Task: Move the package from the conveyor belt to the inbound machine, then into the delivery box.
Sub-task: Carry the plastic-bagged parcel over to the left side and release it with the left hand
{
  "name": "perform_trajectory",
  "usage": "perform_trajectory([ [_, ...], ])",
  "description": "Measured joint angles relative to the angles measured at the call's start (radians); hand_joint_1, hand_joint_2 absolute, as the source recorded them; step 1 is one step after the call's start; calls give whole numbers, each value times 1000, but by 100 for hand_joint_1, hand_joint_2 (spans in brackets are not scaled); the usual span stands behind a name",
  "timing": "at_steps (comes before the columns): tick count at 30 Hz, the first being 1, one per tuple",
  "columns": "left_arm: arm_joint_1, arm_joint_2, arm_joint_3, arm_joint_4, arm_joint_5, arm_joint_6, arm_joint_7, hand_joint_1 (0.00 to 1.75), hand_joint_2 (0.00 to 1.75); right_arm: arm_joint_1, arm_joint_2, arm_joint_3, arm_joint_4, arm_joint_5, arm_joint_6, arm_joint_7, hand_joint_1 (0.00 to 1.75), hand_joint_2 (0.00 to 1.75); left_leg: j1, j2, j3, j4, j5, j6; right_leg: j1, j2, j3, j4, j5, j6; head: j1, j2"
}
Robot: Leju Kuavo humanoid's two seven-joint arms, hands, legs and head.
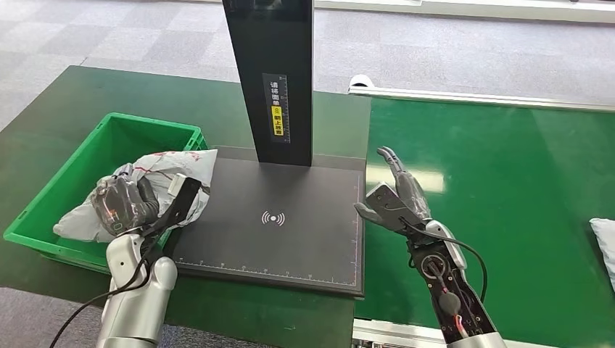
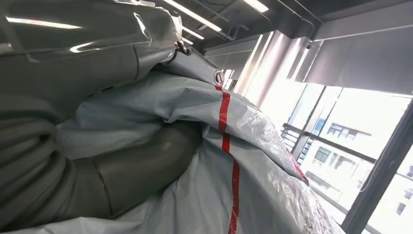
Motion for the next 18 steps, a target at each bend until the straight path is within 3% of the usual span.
perform_trajectory([
  [3,1,16,-17,9,15,3,-5,152,175,0,0,2,7,3,1,-1,0,175,0,0,0,0,0,0,0,0,0,0,0,0,0,0],
  [18,10,22,-8,-8,32,6,-57,158,175,-7,1,7,35,8,2,-5,0,175,0,0,0,0,0,0,0,0,0,0,0,0,0,0],
])
